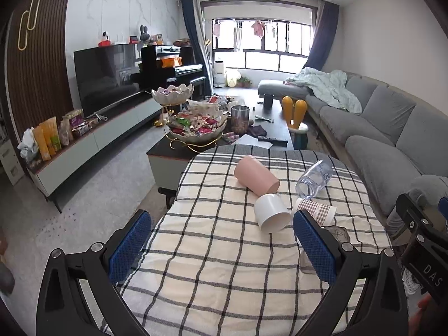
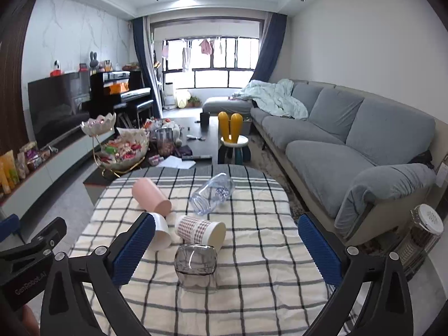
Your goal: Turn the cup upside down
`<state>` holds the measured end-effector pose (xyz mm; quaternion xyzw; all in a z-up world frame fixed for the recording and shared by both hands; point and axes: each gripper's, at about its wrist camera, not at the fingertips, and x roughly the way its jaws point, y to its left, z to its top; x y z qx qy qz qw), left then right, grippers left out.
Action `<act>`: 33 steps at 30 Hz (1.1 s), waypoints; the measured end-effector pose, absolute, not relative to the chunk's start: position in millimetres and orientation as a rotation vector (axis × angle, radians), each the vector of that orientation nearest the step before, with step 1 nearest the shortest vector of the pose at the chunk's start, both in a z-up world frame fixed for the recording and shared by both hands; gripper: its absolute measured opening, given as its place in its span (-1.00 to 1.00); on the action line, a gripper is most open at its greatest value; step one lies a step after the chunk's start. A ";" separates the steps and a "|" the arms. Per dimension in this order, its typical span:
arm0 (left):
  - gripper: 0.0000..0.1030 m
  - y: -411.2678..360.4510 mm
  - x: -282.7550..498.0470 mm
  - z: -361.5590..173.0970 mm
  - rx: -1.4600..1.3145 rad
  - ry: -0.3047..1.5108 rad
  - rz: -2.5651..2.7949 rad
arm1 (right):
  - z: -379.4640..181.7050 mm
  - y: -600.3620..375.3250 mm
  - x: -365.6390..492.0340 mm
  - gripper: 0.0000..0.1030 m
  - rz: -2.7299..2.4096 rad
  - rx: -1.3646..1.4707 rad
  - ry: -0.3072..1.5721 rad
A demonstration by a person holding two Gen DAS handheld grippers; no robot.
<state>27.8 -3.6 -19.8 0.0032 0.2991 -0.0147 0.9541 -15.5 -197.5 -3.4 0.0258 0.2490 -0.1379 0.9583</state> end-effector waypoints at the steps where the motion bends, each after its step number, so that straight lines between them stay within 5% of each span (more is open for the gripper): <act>1: 1.00 -3.2 26.1 -17.9 0.004 0.608 -0.030 | -1.9 -198.5 -16.5 0.99 -0.277 0.061 0.510; 33: 1.00 -6.6 6.2 -3.0 0.010 0.574 -0.041 | 8.0 -202.4 -30.7 0.99 -0.272 0.099 0.530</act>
